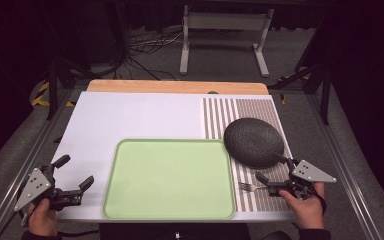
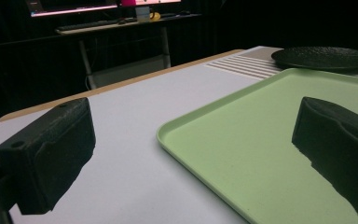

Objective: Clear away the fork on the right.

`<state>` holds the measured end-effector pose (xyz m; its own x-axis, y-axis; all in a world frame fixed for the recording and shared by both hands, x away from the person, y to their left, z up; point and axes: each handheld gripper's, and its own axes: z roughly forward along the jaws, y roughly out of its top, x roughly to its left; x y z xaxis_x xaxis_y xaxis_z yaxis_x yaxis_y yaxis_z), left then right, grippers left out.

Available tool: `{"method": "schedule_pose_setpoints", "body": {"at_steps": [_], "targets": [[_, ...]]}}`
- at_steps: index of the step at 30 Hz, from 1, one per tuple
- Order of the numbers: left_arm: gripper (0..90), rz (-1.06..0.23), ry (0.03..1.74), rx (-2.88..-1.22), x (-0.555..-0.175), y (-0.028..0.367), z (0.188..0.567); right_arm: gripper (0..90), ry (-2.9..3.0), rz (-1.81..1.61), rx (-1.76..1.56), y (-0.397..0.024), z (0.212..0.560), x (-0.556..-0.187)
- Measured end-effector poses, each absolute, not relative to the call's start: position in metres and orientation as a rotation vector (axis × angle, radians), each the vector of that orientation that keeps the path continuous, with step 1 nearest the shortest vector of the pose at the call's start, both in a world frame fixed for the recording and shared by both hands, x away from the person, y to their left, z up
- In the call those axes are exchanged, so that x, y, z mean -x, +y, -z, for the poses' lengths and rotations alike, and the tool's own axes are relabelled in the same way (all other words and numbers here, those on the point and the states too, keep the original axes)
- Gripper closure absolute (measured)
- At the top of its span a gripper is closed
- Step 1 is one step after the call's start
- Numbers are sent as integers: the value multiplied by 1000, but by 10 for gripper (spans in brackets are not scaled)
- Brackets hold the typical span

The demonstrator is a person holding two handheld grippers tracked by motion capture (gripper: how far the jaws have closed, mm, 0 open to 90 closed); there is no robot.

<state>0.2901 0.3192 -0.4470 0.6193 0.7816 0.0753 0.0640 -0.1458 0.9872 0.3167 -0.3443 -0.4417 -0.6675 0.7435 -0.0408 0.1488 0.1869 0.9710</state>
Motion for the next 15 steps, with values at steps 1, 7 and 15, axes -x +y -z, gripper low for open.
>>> {"method": "schedule_pose_setpoints", "body": {"at_steps": [1, 7, 15], "targets": [[0, -728, 716, -1616, -290, 319, 447, 64, 1955, -1507, -832, -344, 442, -317], [0, -730, 722, -1621, -292, 319, 448, 64, 1960, -1520, -839, -345, 443, -318], [0, -733, 723, -1628, -291, 320, 447, 57, 1960, -1552, -835, -342, 438, -322]]}}
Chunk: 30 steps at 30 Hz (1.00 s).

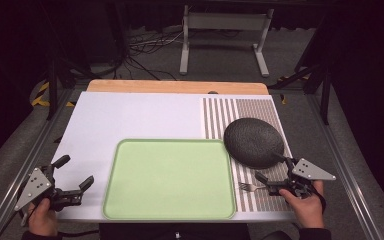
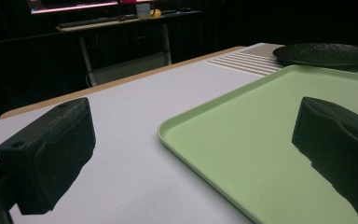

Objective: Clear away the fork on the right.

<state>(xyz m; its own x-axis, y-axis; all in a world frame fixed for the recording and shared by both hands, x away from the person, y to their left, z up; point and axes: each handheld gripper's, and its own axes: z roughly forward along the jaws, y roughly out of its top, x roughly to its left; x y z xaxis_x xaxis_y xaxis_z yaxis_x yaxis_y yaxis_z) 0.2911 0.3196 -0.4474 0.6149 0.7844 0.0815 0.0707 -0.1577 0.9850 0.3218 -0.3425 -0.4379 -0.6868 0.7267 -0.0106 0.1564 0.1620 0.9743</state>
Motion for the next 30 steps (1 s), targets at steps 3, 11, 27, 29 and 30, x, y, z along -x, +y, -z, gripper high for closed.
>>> {"method": "schedule_pose_setpoints", "body": {"at_steps": [3, 11, 27, 29, 30], "targets": [[0, -732, 721, -1629, -291, 319, 447, 52, 1966, -1567, -832, -339, 433, -325], [0, -728, 707, -1630, -291, 319, 447, 25, 2043, -1538, -793, -329, 421, -338], [0, -726, 705, -1634, -291, 319, 447, 51, 2353, -1183, -677, -317, 396, -344], [0, -725, 705, -1634, -291, 319, 447, 55, 2391, -1130, -661, -316, 395, -344], [0, -725, 705, -1634, -291, 319, 447, 57, 2415, -1098, -653, -315, 394, -344]]}}
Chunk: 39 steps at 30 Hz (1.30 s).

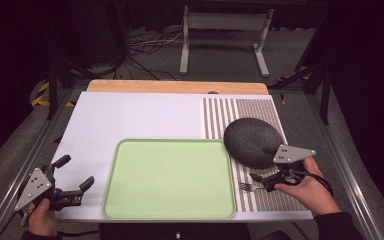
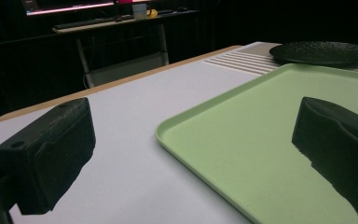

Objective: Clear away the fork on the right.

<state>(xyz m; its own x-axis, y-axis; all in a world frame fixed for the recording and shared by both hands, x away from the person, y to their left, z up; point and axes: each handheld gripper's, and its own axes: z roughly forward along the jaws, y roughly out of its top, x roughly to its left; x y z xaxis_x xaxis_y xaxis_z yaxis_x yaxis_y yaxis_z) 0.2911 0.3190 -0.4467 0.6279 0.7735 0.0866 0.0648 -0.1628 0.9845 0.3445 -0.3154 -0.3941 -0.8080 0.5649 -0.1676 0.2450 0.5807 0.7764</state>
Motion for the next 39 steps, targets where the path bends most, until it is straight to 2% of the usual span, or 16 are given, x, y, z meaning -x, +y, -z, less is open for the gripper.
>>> {"method": "schedule_pose_setpoints", "body": {"at_steps": [20, 39], "targets": [[0, -722, 706, -1635, -291, 319, 447, 84, 2716, -639, -489, -301, 376, -358], [0, -723, 710, -1638, -291, 320, 447, 134, 2895, -407, -392, -294, 391, -364]]}}
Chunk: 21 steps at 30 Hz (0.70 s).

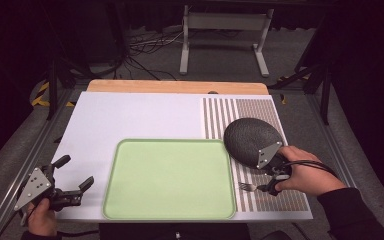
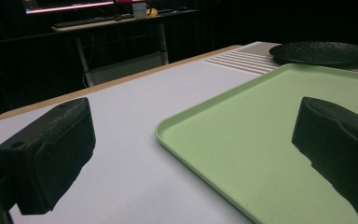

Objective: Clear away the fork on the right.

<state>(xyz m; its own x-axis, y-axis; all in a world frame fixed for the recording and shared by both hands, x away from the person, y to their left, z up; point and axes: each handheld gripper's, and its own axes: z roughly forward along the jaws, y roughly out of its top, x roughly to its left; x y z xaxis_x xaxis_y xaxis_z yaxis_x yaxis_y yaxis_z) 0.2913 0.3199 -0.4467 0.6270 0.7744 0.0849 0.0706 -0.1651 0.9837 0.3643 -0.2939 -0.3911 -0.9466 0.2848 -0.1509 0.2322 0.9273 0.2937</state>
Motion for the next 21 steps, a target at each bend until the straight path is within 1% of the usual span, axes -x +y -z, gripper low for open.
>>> {"method": "schedule_pose_setpoints", "body": {"at_steps": [7, 13, 17, 21], "targets": [[0, -722, 710, -1639, -291, 320, 447, 132, 2947, -317, -399, -295, 395, -364], [0, -721, 709, -1641, -291, 320, 447, 163, 2962, -290, -381, -296, 398, -363], [0, -722, 708, -1638, -291, 320, 447, 168, 2968, -281, -353, -294, 400, -361], [0, -720, 707, -1644, -292, 320, 447, 215, 2997, -237, -297, -288, 407, -355]]}}
